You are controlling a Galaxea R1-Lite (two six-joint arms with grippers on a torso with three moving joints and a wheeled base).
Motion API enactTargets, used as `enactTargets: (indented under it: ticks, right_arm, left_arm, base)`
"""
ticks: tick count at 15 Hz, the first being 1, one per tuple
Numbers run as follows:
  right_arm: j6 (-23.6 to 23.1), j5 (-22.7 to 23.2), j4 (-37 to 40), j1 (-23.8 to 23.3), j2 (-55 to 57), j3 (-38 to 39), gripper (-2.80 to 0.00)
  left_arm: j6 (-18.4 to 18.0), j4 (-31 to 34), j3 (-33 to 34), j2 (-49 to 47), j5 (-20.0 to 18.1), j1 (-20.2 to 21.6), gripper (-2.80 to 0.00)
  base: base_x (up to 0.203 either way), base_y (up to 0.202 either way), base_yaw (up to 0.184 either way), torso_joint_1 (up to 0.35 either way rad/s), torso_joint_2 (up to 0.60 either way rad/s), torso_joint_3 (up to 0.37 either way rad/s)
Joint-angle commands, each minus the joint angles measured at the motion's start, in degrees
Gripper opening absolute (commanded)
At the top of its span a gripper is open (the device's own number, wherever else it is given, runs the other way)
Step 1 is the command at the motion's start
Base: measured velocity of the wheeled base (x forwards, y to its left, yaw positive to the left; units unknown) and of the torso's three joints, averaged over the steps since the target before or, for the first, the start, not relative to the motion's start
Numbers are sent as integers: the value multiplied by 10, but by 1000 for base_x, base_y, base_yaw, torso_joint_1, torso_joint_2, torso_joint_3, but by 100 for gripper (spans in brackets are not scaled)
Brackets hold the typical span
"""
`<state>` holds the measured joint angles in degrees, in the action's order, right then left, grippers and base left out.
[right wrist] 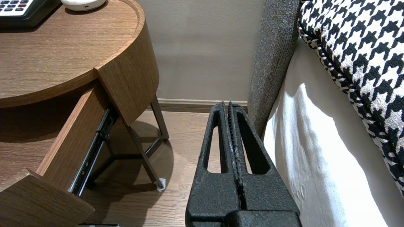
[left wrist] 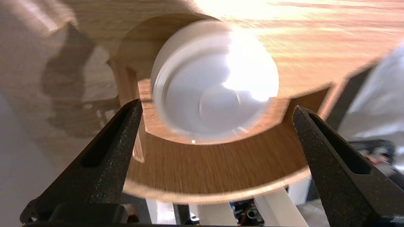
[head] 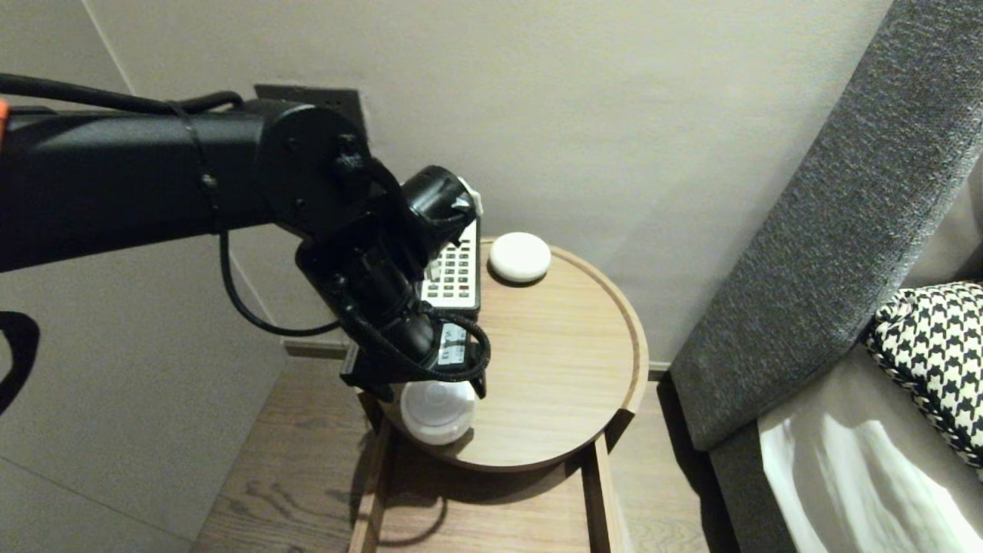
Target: Take the remote control out of the drawer one by one and place them on the table, then close the nightstand drawer
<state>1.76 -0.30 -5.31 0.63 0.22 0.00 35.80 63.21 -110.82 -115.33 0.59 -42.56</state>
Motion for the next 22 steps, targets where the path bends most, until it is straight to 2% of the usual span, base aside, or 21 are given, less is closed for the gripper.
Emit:
enactTargets:
  ticks: [1,5,6,7,9,12,15,17,19,22]
  right_arm:
    - [0,0,0,0,0,23,-280]
    - [0,0,0,0,1,23,-280]
    - [0,0,0,0,0,23,-280]
    - [0,0,0,0,0,23,-280]
    - [0,0,0,0,0,23,-280]
    - [0,0,0,0,1,23,-280]
    - [0,0,0,1,0,23,-280]
    - [0,0,0,0,0,23,-280]
    - [0,0,0,1,0,23,-280]
    - [0,0,0,0,0,23,-280]
  left_arm:
    - [2,9,2,65,0,1,0]
    - [2,48,40,179,-1,3,0]
    - [2,53,61,208,-1,3,-26]
    - [0,56,82,244,0,3,-280]
    - [-7,61,129,307,0,3,-280]
    - [-48,49,245,384,-2,3,-280]
    - [-61,37,330,455,-38,3,-280]
    - [-66,34,359,473,-57,2,-280]
    - [-67,26,390,473,-59,2,-280]
    - [-76,-19,460,472,-62,1,-280]
  base:
    - [0,0,0,0,0,0]
    - [0,0,0,0,0,0]
    - [0,0,0,0,0,0]
    - [0,0,0,0,0,0]
    - [0,0,0,0,0,0]
    - [0,0,0,0,0,0]
    - [0,0,0,0,0,0]
    - [0,0,0,0,0,0]
    - [0,0,0,0,0,0]
    - [0,0,0,0,0,0]
